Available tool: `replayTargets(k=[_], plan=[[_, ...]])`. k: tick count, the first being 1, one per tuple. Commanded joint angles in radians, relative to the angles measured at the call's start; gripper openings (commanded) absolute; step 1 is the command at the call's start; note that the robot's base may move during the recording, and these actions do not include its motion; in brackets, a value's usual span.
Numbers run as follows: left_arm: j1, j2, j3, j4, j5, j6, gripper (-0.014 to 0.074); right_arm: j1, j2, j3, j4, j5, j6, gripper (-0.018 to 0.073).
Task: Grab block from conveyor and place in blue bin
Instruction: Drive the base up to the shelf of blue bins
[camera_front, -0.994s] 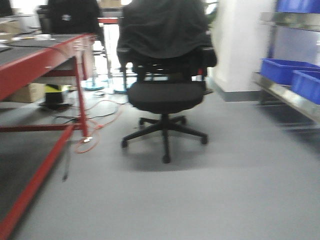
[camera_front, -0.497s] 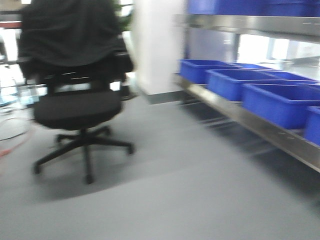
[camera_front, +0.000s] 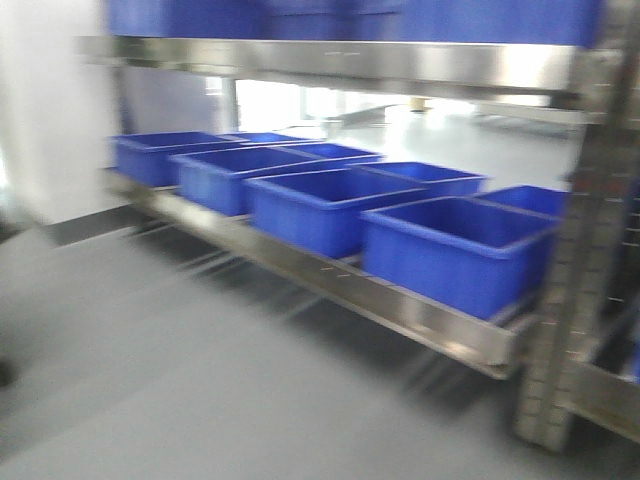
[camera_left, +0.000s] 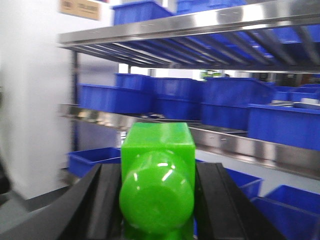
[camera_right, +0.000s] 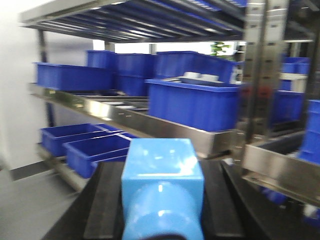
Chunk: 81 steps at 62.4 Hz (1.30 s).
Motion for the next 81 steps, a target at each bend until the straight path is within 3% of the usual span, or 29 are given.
replayTargets(k=[1, 81], plan=[[0.005, -0.005, 0.0, -0.006, -0.018, 0.004, -0.0111, 0.0, -0.003, 0.001, -0.005, -0.023, 0.001, -0.0154], [0.005, -0.005, 0.0, -0.006, -0.018, 0.004, -0.0111, 0.0, -0.003, 0.001, -0.005, -0.023, 0.001, -0.0154]])
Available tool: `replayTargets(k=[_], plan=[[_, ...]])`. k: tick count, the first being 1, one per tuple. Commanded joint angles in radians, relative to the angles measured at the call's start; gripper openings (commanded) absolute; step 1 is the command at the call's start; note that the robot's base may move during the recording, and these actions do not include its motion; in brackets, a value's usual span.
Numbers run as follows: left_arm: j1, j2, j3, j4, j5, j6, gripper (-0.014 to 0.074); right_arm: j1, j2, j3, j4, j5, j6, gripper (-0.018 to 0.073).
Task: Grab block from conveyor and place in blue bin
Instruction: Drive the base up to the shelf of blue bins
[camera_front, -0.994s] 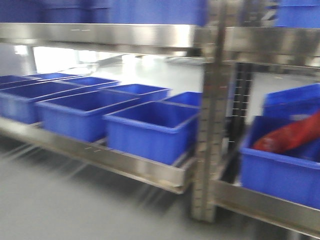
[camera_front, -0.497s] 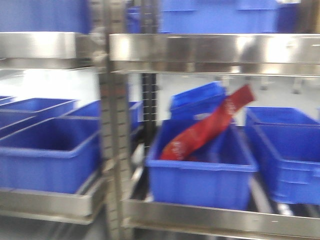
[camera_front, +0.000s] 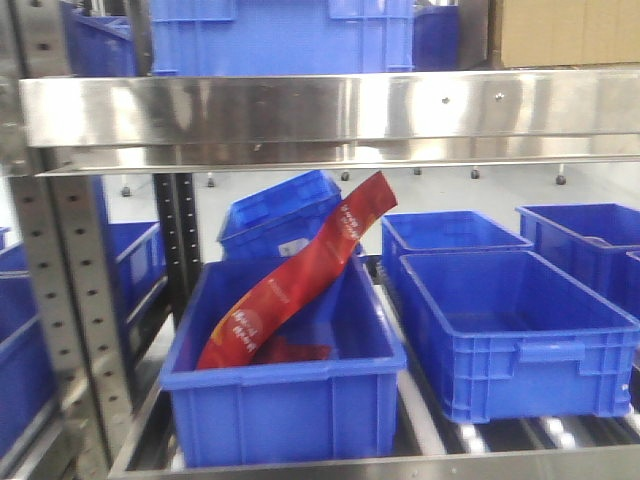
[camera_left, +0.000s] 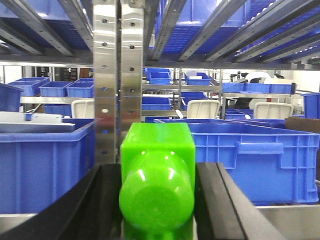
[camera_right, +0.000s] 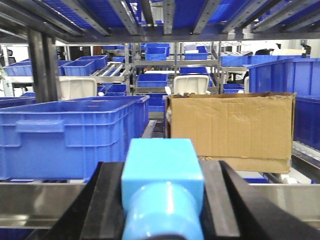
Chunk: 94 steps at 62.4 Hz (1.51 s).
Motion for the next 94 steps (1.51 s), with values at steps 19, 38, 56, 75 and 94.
replayTargets(k=[19, 38, 56, 75, 94], plan=[[0.005, -0.005, 0.0, -0.006, -0.018, 0.004, -0.0111, 0.0, -0.003, 0.001, -0.005, -0.023, 0.001, -0.0154], [0.005, -0.005, 0.0, -0.006, -0.018, 0.004, -0.0111, 0.0, -0.003, 0.001, -0.005, -0.023, 0.001, -0.0154], [0.005, -0.005, 0.0, -0.006, -0.018, 0.004, -0.0111, 0.0, -0.003, 0.001, -0.005, -0.023, 0.001, -0.0154], [0.005, -0.005, 0.0, -0.006, -0.018, 0.004, -0.0111, 0.0, -0.003, 0.001, -0.005, -0.023, 0.001, -0.0154], [0.005, -0.005, 0.0, -0.006, -0.018, 0.004, -0.0111, 0.0, -0.003, 0.001, -0.005, -0.023, 0.001, -0.0154]])
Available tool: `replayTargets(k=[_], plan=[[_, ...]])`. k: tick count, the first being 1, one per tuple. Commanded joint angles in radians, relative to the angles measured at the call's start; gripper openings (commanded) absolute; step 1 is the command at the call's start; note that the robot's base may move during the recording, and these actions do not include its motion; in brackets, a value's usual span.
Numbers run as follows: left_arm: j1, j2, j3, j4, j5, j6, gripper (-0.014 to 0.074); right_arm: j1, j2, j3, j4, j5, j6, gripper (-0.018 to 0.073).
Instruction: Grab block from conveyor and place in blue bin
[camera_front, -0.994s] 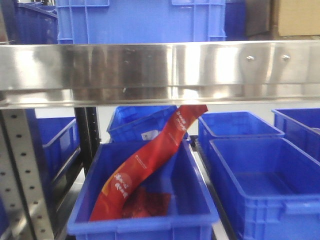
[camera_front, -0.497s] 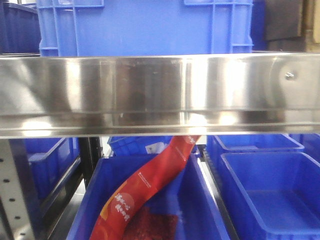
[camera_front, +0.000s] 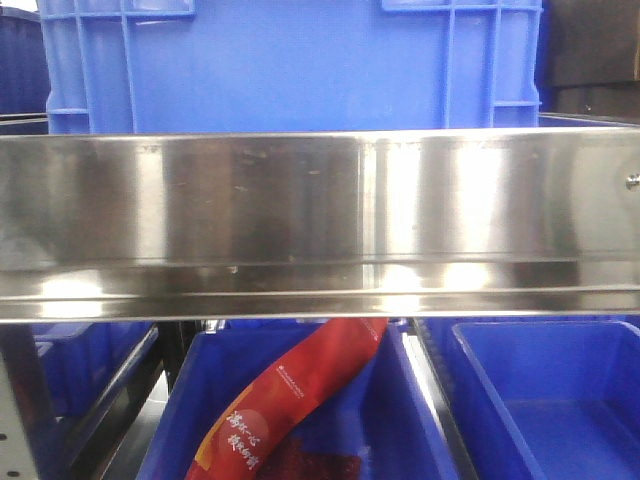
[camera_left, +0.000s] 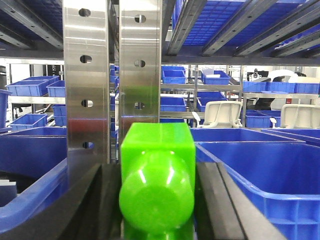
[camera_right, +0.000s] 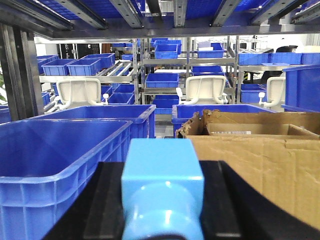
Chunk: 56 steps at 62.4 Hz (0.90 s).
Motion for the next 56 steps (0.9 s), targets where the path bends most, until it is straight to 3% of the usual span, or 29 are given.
replayTargets(k=[1, 56], plan=[[0.005, -0.005, 0.0, -0.006, -0.018, 0.004, -0.0111, 0.0, -0.003, 0.001, -0.005, -0.023, 0.001, -0.0154], [0.005, -0.005, 0.0, -0.006, -0.047, 0.004, -0.0111, 0.0, -0.004, 0.001, -0.005, -0.025, 0.001, -0.0154]])
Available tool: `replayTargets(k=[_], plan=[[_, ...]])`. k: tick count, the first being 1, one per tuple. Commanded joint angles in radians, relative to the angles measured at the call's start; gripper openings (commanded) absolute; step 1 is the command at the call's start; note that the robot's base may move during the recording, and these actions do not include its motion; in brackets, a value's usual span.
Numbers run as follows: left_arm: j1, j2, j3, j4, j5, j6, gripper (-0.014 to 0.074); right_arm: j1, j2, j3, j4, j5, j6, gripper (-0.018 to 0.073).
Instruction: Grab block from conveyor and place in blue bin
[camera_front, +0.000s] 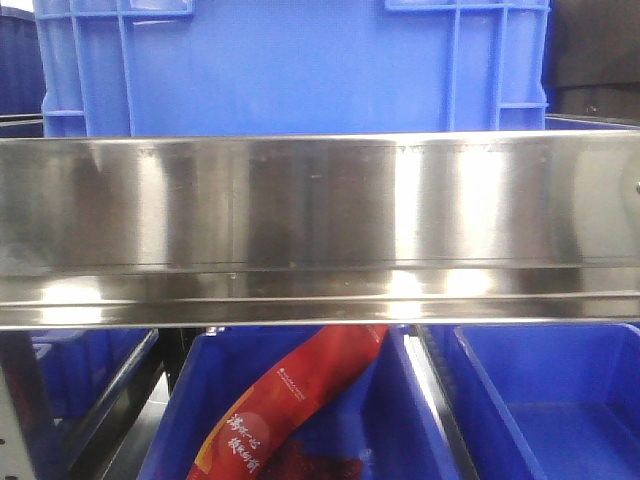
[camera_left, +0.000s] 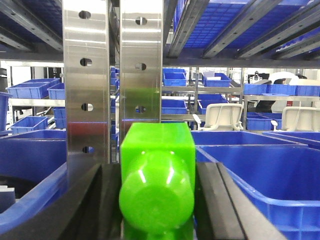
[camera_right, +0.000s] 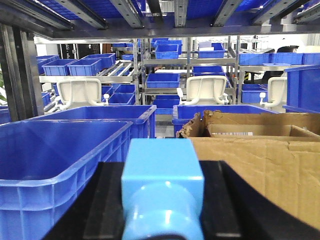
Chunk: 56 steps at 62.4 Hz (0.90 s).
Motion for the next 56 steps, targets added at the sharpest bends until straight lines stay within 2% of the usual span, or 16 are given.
replayTargets(k=[1, 8, 16, 27, 33, 44, 50, 56], plan=[[0.005, -0.005, 0.0, -0.006, -0.032, 0.004, -0.0111, 0.0, -0.004, 0.001, -0.003, -0.022, 0.001, -0.0154], [0.005, -0.005, 0.0, -0.006, -0.022, 0.004, -0.0111, 0.0, -0.004, 0.001, 0.047, 0.02, 0.001, -0.0154], [0.001, 0.039, -0.034, -0.035, -0.026, 0.004, -0.0111, 0.0, 0.023, -0.011, 0.056, -0.008, 0.001, -0.0154], [0.001, 0.203, -0.154, -0.035, -0.012, 0.004, -0.0111, 0.0, 0.136, -0.086, 0.086, -0.049, 0.001, -0.0154], [-0.026, 0.32, -0.219, -0.035, -0.002, 0.004, -0.0111, 0.01, 0.219, -0.149, 0.088, -0.056, 0.001, -0.0154], [-0.173, 0.537, -0.376, -0.025, -0.002, 0.004, -0.0111, 0.102, 0.399, -0.294, 0.088, -0.056, 0.001, -0.0154], [-0.293, 0.653, -0.476, -0.025, -0.004, 0.004, -0.0111, 0.196, 0.517, -0.389, 0.086, -0.056, 0.001, -0.0154], [-0.379, 0.735, -0.545, -0.025, -0.013, 0.004, -0.0111, 0.276, 0.638, -0.472, 0.086, -0.056, 0.001, -0.0154]])
